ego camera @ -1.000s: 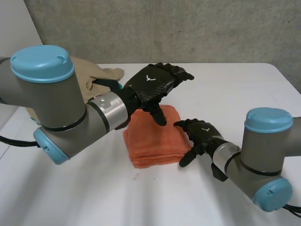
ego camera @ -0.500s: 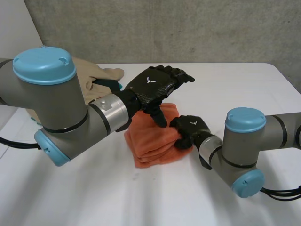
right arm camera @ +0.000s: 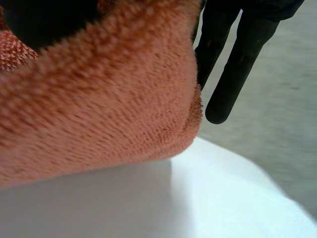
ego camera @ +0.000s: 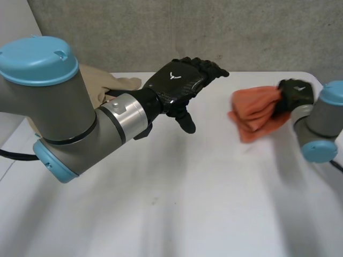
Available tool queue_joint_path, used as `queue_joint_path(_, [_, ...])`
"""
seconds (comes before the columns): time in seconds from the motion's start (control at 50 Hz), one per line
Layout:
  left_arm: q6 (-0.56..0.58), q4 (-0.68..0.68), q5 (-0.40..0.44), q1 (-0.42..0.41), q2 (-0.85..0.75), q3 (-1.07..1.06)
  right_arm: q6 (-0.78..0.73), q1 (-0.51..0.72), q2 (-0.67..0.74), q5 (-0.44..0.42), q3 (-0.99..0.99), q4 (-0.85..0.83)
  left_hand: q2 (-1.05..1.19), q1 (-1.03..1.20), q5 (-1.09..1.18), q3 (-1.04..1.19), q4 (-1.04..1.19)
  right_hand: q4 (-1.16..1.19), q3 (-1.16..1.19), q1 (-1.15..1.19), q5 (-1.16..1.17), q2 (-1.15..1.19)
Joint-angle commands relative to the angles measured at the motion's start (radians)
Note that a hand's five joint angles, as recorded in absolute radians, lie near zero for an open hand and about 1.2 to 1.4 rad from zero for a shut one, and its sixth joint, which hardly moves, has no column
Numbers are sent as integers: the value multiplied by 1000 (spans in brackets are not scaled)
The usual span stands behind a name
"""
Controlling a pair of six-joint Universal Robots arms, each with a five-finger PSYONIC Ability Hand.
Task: Fold the laundry.
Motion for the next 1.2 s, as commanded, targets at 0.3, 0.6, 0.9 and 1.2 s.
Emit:
queue_joint_path(0.3, [-19,0,0,-46,33,-10,-5,-338,360,-60,-684,327,-21,6,-30,-23,-13,199,261,520,257,307])
queue_joint_path(0.6, [-22,-3,-2,-49,35,-34,-230,-369,357,3,-650,324,-21,6,-30,-23,-13,-1023,-961,-702,-964,-915])
queue_joint_path(0.9, [-24,2,-20,-43,44,-30,-531,-306,-17,-93,-77,13,-21,6,-30,-23,-13,-1023,-961,-702,-964,-915])
queue_joint_path(1.2, [17,14,-402,268,78,122,-537,-159,-482,-340,632,-92,-9,18,-18,-11,-1,-1023,-961,-702,-964,-915])
